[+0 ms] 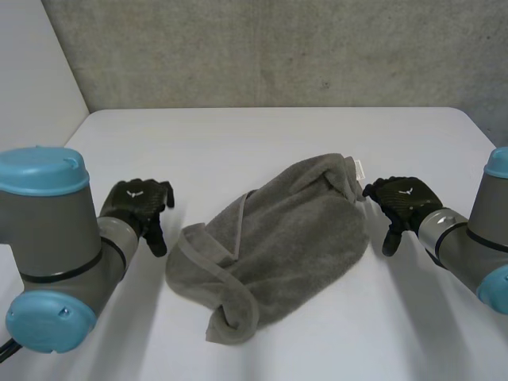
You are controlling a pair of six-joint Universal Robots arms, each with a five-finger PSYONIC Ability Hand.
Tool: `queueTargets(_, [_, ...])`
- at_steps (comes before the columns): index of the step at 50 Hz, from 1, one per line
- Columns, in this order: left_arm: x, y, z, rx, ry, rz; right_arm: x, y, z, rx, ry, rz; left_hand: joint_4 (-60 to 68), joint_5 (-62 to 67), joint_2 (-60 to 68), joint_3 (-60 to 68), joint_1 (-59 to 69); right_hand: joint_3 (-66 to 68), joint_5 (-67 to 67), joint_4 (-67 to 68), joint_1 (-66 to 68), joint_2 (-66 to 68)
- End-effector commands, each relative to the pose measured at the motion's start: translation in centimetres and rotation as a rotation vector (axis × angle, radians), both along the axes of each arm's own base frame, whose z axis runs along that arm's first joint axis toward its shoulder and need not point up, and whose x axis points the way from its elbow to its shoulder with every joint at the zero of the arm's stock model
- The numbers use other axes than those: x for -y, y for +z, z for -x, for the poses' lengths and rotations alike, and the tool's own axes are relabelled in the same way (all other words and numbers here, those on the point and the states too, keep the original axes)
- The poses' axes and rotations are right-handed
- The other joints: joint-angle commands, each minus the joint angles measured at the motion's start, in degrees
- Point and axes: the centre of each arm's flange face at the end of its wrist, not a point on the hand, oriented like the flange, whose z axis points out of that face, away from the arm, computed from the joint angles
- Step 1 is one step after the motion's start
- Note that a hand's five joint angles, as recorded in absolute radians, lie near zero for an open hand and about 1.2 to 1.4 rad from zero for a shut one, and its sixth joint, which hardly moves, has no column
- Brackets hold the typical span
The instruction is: Fold the towel.
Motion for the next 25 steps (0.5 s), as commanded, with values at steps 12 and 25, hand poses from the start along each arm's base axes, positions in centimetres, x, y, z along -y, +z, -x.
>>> queueTargets(12, [0.6, 2.7, 3.7, -0.085, -0.083, 0.090, -0.1, -0.3, 0.0, -0.001, 0.004, -0.006, -5.18, -4.92, -5.21, -5.26, -5.01, -3.82, -3.12, -4.75, -2.97, -4.31])
queueTargets(25, [0.8, -1.9, 7.3, -0.011, -0.131, -0.112, -0.3, -0.8, 0.1, -0.012, 0.003, -0.016, 1.22, 1.49, 1.20, 1.15, 1.40, -3.82, -3.12, -4.75, -2.97, -4.31])
